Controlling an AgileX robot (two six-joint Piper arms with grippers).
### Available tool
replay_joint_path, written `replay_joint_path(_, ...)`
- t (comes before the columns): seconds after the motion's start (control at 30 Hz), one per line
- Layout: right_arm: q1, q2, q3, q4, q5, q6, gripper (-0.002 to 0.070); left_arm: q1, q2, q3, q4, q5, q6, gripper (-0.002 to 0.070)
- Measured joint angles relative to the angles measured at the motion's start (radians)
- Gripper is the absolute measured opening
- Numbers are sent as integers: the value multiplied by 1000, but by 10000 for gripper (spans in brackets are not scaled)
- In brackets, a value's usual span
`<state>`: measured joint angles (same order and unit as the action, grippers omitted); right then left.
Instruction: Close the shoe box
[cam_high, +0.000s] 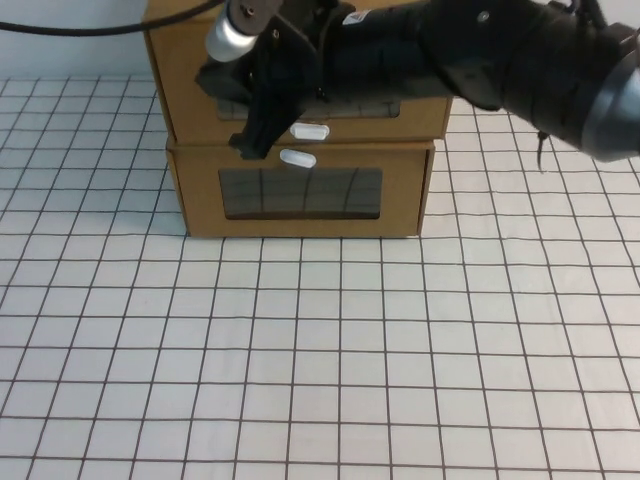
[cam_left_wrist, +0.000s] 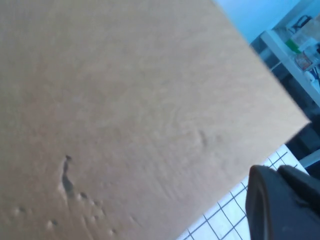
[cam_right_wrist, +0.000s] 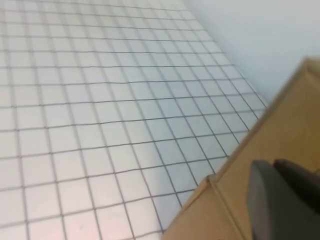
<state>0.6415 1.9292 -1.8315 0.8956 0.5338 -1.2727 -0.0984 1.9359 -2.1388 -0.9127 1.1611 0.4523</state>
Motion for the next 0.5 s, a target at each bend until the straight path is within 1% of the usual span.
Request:
replay_joint_path(0.13, -7, -81, 0, -89, 76, 16, -13, 58, -75, 0, 0, 30, 19, -5)
replay_joint_path(0.23, -46, -144, 0, -132, 123, 67, -14, 120, -132, 0, 0, 63, 29, -6)
replay_joint_path(0.33, -120, -198, 0, -179, 176, 149, -14, 176, -180, 11, 0, 81, 52, -6)
replay_joint_path(0.43, -229, -234, 2, -209, 219, 278, -13, 223, -239, 56, 0, 84, 77, -6)
replay_joint_path(0.5, -321, -253, 20, -212, 233, 378, -13, 246, -285, 107, 0, 86, 96, -5)
